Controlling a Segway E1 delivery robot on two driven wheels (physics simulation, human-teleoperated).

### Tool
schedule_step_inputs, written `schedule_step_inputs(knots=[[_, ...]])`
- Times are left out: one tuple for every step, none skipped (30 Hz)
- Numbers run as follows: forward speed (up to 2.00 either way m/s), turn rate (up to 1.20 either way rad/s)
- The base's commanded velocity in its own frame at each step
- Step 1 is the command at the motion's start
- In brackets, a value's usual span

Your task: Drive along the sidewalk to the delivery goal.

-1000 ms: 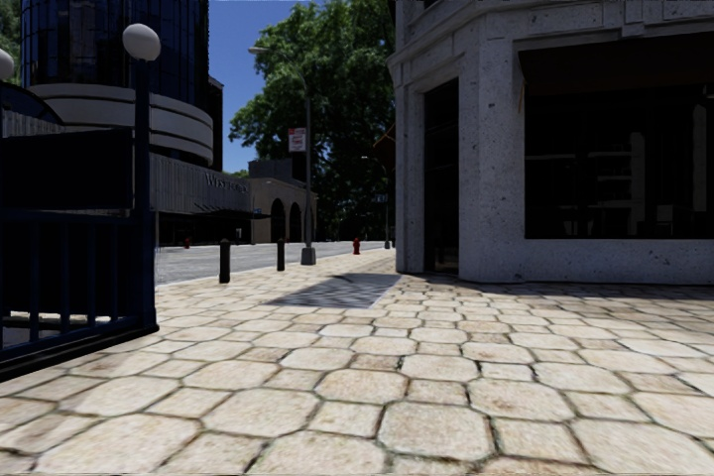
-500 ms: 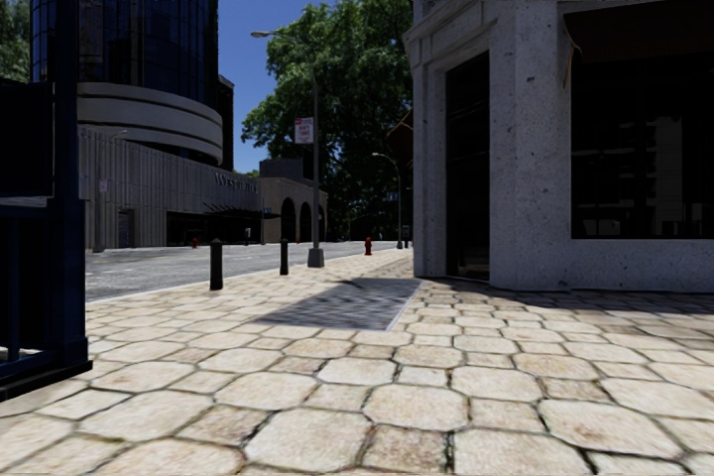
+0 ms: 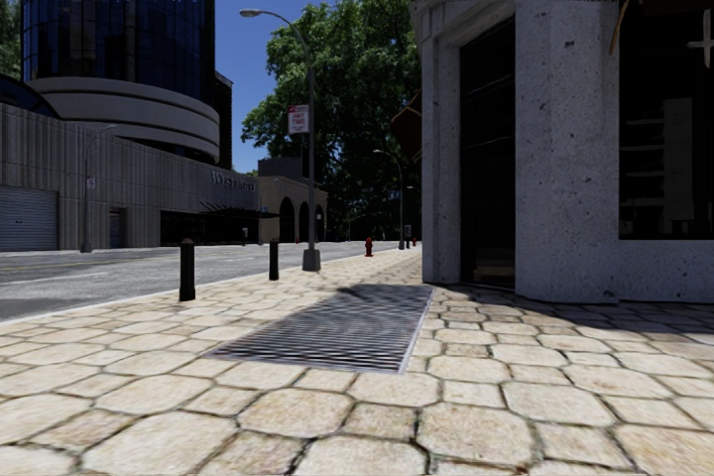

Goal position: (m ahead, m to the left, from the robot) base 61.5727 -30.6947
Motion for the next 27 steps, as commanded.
schedule_step_inputs(knots=[[2.00,0.00],[2.00,0.00],[2.00,0.00],[2.00,0.00],[2.00,0.00],[2.00,0.00],[2.00,0.00],[2.00,0.00],[2.00,0.00],[2.00,0.00],[2.00,0.00],[2.00,0.00],[2.00,0.00],[2.00,0.00],[2.00,0.00],[2.00,0.00],[2.00,0.00],[2.00,0.00],[2.00,0.00],[2.00,0.00],[2.00,0.00],[2.00,0.00],[2.00,0.00],[2.00,0.00],[2.00,0.00],[2.00,0.00],[2.00,0.00]])
